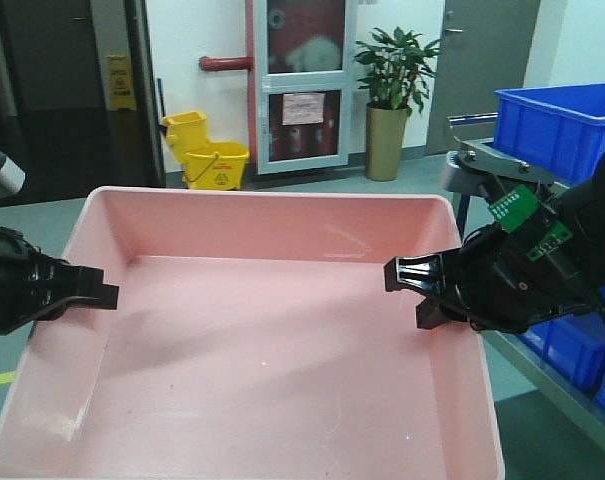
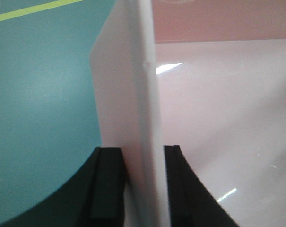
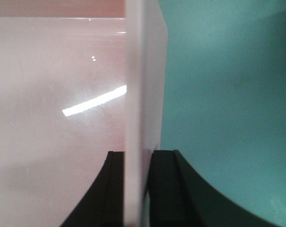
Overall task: Grab pink bin and stack on right shelf
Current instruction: 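Hold the lifted pink bin with both grippers while the base drives to the shelf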
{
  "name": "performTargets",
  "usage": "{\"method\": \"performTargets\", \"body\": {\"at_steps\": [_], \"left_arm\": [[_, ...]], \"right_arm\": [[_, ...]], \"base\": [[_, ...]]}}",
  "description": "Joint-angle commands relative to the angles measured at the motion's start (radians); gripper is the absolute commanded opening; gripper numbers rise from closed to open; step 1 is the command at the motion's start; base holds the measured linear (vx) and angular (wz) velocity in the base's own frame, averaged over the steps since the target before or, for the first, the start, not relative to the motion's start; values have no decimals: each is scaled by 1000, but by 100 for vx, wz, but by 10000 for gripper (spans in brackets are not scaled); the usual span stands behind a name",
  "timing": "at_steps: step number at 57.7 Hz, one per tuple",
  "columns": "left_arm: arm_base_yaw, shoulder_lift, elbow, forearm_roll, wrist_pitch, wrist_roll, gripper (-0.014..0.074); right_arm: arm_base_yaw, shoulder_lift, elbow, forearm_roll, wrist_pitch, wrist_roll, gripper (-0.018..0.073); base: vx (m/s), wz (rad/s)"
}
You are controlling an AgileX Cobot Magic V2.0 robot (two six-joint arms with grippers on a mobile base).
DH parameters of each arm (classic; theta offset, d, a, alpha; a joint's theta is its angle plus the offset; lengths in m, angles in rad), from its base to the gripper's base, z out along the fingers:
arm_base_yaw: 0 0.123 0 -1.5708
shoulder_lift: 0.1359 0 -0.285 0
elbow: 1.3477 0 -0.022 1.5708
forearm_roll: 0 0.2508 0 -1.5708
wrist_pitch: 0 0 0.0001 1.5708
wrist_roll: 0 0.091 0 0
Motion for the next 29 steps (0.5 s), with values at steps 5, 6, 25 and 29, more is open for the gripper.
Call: {"method": "performTargets", "body": {"at_steps": [5, 6, 25, 29], "left_arm": [[-16, -37, -29, -101, -10, 10, 1], [-16, -37, -29, -101, -10, 10, 1], [-16, -37, -29, -101, -10, 10, 1], [-16, -37, -29, -101, -10, 10, 1]], "right_arm": [[0, -39, -43, 51, -102, -6, -8], [0, -39, -43, 51, -102, -6, -8], [0, -38, -43, 51, -103, -6, -8], [0, -38, -43, 51, -103, -6, -8]], "base": [[46, -24], [46, -27], [45, -39], [44, -49]]}}
